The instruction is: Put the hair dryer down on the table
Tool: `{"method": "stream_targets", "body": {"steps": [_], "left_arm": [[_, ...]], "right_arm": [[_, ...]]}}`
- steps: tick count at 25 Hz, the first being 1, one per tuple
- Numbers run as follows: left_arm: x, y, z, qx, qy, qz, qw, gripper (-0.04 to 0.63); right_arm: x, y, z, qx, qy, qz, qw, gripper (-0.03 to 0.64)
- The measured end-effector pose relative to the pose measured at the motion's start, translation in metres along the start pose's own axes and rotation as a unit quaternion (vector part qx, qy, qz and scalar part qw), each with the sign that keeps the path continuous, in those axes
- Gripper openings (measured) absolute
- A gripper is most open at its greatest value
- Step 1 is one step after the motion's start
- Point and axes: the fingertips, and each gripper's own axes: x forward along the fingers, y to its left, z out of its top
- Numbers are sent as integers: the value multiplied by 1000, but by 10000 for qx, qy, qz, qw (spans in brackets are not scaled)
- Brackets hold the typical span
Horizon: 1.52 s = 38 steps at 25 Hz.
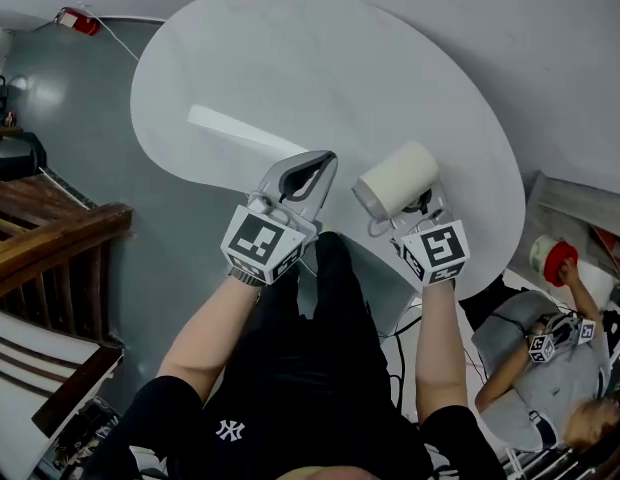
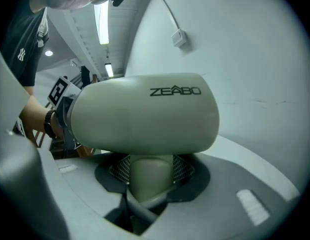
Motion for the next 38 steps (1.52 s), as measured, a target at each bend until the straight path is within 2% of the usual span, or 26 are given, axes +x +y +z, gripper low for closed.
{"method": "stream_targets", "body": {"steps": [8,15,22,33,38], "left_arm": [[17,16,-24,-181,157,158,9996,0],[22,29,-28,-281,193,296,9990,0],[21,47,-27,-373,169,443,9982,0],[20,71,-25,-504,134,655,9965,0],[18,82,-22,-562,94,735,9957,0]], "right_arm": [[33,-18,-37,-441,693,-47,9966,183],[64,-27,-52,-805,1446,-52,9862,184],[93,-32,-67,-1143,2248,-19,9677,184],[126,-56,-97,-1425,3543,-113,9241,186],[132,-60,-104,-1489,3878,-50,9096,186]]}}
